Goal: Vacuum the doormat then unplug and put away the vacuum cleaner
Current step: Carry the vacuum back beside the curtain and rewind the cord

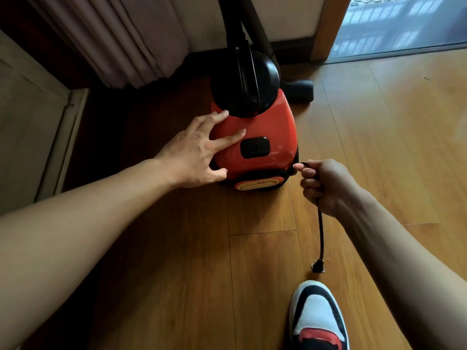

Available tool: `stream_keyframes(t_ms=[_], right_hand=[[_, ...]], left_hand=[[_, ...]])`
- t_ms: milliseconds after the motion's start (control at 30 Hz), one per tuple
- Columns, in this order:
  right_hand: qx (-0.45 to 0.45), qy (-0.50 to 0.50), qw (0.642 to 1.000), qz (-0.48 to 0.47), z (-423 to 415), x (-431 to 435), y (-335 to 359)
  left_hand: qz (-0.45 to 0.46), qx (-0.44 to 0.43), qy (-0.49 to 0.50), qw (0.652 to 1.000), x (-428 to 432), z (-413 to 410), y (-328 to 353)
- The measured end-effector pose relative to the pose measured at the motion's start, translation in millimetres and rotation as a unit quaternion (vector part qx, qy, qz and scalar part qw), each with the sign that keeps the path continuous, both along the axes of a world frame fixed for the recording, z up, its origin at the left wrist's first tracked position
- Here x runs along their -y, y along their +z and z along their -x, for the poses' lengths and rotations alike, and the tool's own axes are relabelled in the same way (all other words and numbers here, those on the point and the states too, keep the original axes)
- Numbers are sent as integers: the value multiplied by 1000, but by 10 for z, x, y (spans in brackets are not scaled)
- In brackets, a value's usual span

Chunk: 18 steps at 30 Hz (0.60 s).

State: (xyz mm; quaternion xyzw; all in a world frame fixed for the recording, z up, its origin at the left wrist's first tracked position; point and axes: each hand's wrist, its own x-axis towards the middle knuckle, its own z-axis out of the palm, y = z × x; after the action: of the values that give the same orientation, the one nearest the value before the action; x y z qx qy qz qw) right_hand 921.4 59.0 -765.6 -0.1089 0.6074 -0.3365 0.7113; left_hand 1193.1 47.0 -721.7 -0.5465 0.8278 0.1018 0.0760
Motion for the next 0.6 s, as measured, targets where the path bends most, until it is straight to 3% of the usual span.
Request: stream_keyframes(t_ms=[300, 467, 600], right_hand=[[-15, 57, 994, 94, -380, -370, 100], [-26, 104, 982, 158, -983, -607, 146], [-3, 108, 983, 147, -1350, -637, -22]], left_hand=[[1, 3, 1, 1000, 4, 16, 3], [18, -10, -3, 1000, 18, 4, -30], [9, -23, 2, 1000, 20, -8, -27]])
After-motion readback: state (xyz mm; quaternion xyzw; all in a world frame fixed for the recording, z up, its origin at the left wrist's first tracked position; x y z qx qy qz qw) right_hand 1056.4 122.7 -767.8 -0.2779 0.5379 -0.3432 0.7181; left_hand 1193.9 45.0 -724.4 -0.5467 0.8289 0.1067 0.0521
